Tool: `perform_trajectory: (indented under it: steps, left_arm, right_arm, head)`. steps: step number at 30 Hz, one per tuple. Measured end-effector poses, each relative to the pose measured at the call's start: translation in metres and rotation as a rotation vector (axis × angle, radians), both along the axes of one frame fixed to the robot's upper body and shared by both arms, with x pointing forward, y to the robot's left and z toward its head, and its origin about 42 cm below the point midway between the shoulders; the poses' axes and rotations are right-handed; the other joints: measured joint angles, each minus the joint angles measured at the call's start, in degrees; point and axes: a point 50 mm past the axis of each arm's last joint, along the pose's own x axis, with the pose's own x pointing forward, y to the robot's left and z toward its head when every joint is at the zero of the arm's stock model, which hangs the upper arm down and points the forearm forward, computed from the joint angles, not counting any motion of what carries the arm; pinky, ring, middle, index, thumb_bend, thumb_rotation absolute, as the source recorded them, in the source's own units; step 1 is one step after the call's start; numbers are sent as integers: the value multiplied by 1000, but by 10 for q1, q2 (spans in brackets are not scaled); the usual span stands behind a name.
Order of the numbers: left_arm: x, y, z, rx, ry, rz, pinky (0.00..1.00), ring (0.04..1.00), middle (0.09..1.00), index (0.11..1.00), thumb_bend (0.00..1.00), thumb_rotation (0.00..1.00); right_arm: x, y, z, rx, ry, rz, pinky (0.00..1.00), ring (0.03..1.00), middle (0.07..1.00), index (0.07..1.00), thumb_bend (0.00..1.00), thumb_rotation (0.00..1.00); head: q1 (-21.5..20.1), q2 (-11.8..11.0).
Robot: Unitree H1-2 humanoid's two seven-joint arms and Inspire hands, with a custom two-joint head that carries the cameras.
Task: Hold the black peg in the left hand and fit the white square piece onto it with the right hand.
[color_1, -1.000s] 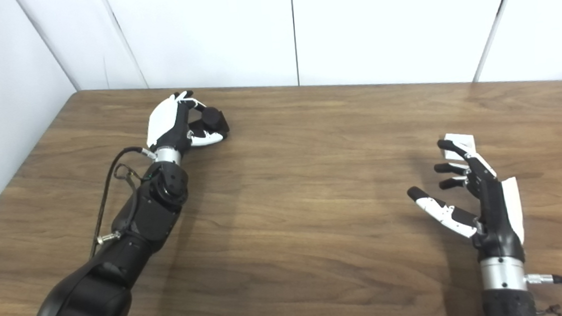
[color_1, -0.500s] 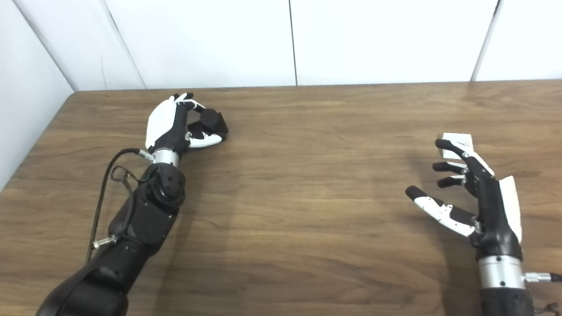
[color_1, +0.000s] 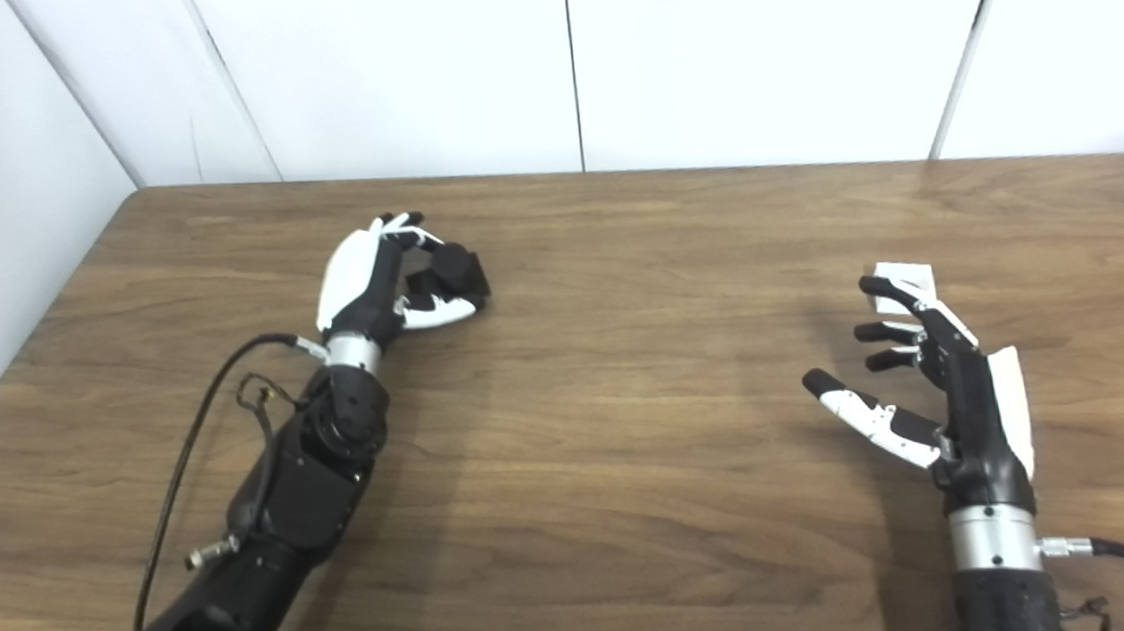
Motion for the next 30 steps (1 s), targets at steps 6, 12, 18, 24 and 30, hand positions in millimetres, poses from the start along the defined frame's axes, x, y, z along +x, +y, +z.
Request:
perform_trajectory:
  steps: [6, 12, 18, 24, 30]
  left_arm:
    - [-16, -12, -1, -12, -3, -55, 1000, 1000, 925, 487, 519, 86]
    - [-35, -23, -2, -20, -12, -99, 1000, 1000, 925, 488, 517, 89]
    - [-54, -35, -1, -28, 0, -144, 1000, 1000, 932, 489, 517, 89]
    - [-71, -51, 1, -51, 20, -180, 1000, 1000, 930, 488, 519, 86]
    - [-85, -63, -2, -77, 17, -211, 1000, 1000, 922, 486, 519, 84]
  right_arm:
    - [0, 0, 0, 0, 0, 0, 538, 672, 836, 770, 671, 271]
    - [0, 0, 0, -4, -1, 0, 539, 670, 835, 771, 686, 312]
    - [0, -1, 1, -4, -1, -3, 534, 673, 838, 776, 688, 327]
    - [0, -1, 2, -6, -2, -5, 536, 673, 835, 779, 676, 293]
    - [0, -1, 2, -7, -3, -6, 540, 675, 838, 780, 675, 307]
  head:
    - [-8, 2]
    - [-18, 4]
    - [-23, 5]
    - [-31, 8]
    - [-37, 10]
